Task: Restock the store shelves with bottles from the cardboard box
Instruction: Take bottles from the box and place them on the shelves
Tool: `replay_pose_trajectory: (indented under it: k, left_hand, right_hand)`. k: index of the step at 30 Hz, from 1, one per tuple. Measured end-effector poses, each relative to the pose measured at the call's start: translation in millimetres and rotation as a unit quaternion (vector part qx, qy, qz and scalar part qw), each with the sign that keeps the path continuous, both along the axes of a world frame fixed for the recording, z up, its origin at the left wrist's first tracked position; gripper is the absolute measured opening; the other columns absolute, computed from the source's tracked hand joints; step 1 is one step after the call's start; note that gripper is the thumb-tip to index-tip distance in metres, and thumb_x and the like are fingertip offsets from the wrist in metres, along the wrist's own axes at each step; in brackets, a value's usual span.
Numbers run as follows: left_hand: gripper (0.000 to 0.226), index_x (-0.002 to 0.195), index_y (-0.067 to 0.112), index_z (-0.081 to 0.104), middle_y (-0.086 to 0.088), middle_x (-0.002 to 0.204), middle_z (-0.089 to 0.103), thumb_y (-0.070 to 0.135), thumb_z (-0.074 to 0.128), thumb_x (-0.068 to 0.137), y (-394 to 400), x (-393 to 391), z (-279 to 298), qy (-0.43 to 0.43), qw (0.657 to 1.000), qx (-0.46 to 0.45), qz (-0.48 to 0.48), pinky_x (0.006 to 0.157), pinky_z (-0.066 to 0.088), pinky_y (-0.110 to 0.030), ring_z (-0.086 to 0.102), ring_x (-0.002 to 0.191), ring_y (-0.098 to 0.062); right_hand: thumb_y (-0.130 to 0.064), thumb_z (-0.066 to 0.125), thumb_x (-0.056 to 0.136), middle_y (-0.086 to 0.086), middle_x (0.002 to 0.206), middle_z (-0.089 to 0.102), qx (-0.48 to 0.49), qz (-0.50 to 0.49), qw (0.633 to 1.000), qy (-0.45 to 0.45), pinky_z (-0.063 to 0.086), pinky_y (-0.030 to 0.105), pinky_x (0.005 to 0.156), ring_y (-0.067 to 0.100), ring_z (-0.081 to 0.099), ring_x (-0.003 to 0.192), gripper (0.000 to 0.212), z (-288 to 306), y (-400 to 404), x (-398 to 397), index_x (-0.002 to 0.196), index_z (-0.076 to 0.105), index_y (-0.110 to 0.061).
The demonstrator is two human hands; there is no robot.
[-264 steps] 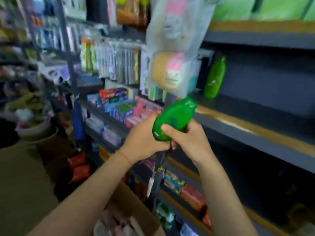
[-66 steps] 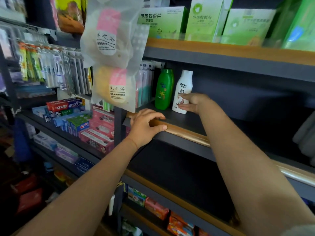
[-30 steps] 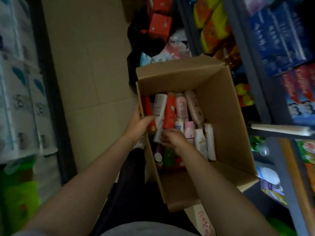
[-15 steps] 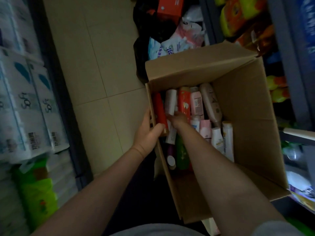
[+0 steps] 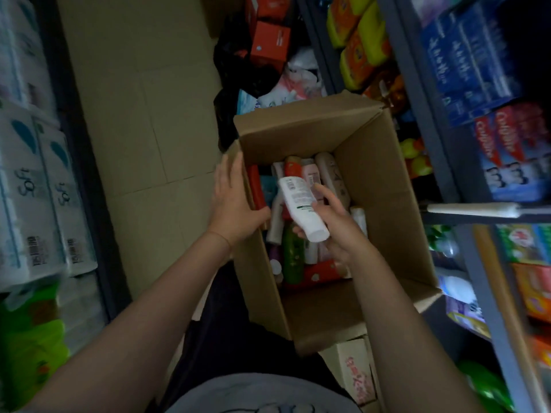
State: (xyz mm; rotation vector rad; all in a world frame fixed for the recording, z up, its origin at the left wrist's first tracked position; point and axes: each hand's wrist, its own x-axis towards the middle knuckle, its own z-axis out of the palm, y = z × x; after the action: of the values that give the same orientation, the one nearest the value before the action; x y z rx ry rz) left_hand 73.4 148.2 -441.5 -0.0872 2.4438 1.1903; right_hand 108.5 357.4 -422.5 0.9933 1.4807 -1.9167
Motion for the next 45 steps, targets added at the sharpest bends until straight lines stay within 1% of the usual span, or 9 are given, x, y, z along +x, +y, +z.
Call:
replay_pose_trajectory:
  k: [5,9,14,22,28,31,34,39,45]
  left_hand:
    - [0.079,0.15,0.037,0.038,0.0,0.166,0.019,0.035,0.077,0.082,38.9,12.6,82.8,0.205,0.949,-0.004,-0.241,0.115,0.021,-0.058,0.005,0.154,-0.028]
    - [0.049,0.128,0.027,0.063,-0.002,0.134,0.064,0.035,0.069,0.08,82.2,31.5,151.6,0.227,0.936,0.126,-0.239,0.107,0.042,-0.054,0.05,0.135,-0.027]
    - [0.026,0.112,0.014,0.072,0.002,0.107,0.076,0.018,0.075,0.087,126.9,62.6,232.4,0.092,0.934,0.271,-0.215,0.089,0.058,-0.037,0.072,0.098,-0.014]
    - [0.032,0.114,0.014,0.07,-0.003,0.107,0.077,0.024,0.071,0.084,221.0,113.4,377.5,0.079,0.866,0.356,-0.341,0.082,0.058,-0.028,0.073,0.098,-0.017]
    - [0.022,0.11,0.019,0.07,0.004,0.108,0.075,0.015,0.074,0.089,295.5,144.6,458.6,0.245,0.819,0.38,-0.353,0.087,0.054,-0.021,0.07,0.101,-0.01]
    - [0.021,0.097,0.035,0.068,0.016,0.103,0.07,0.015,0.07,0.092,331.4,153.9,483.8,0.344,0.806,0.339,-0.342,0.092,0.047,-0.016,0.065,0.099,-0.004]
    - [0.028,0.119,0.024,0.067,0.007,0.123,0.062,0.015,0.065,0.093,363.6,159.2,491.9,0.447,0.783,0.229,-0.368,0.1,0.034,-0.012,0.054,0.119,-0.009]
    - [0.059,0.154,0.026,0.035,0.002,0.164,0.024,0.034,0.055,0.099,403.9,160.4,490.5,0.49,0.757,0.037,-0.43,0.121,0.016,-0.043,0.013,0.153,-0.022]
    - [0.057,0.152,0.024,0.038,0.0,0.16,0.033,0.023,0.057,0.098,409.8,158.5,481.2,0.465,0.764,0.086,-0.438,0.121,0.014,-0.034,0.012,0.152,-0.022]
  right_hand:
    - [-0.017,0.047,0.101,0.011,0.112,0.069,-0.018,-0.041,0.993,0.107,0.055,0.03,0.051,0.02,0.071,0.076,0.025,99.2,19.8,35.2,0.109,0.071,-0.02]
    - [-0.022,0.036,0.101,0.009,0.068,0.066,-0.053,-0.076,0.975,0.2,0.041,0.023,0.035,0.018,0.054,0.042,0.033,182.0,39.0,63.1,0.104,0.066,-0.01]
    - [-0.044,0.037,0.101,0.01,0.046,0.054,0.005,-0.097,0.964,0.247,0.032,0.017,0.033,0.017,0.043,0.03,0.045,259.3,82.9,103.7,0.108,0.064,-0.009]
    - [-0.028,0.07,0.089,0.008,0.083,0.071,0.251,-0.11,0.881,0.386,0.042,0.031,0.054,0.02,0.055,0.061,0.015,376.4,147.1,194.3,0.102,0.071,-0.019]
    - [-0.008,0.072,0.086,0.008,0.093,0.073,0.396,-0.2,0.751,0.489,0.049,0.029,0.051,0.012,0.057,0.056,0.027,451.8,201.7,248.6,0.111,0.065,-0.013]
    - [-0.004,0.07,0.087,0.005,0.106,0.07,0.436,-0.275,0.684,0.515,0.056,0.025,0.061,0.011,0.064,0.071,0.033,481.2,228.3,272.1,0.118,0.062,-0.013]
    - [-0.008,0.07,0.088,0.006,0.111,0.069,0.479,-0.312,0.645,0.508,0.059,0.027,0.068,0.02,0.068,0.08,0.037,502.8,258.9,288.0,0.124,0.06,-0.013]
    - [-0.013,0.07,0.088,0.009,0.107,0.068,0.536,-0.31,0.66,0.425,0.062,0.039,0.069,0.018,0.067,0.068,0.027,517.9,306.2,282.3,0.114,0.062,-0.011]
    - [-0.019,0.073,0.087,0.011,0.102,0.068,0.563,-0.3,0.704,0.312,0.061,0.048,0.071,0.031,0.072,0.076,0.026,522.2,363.0,247.4,0.106,0.058,-0.011]
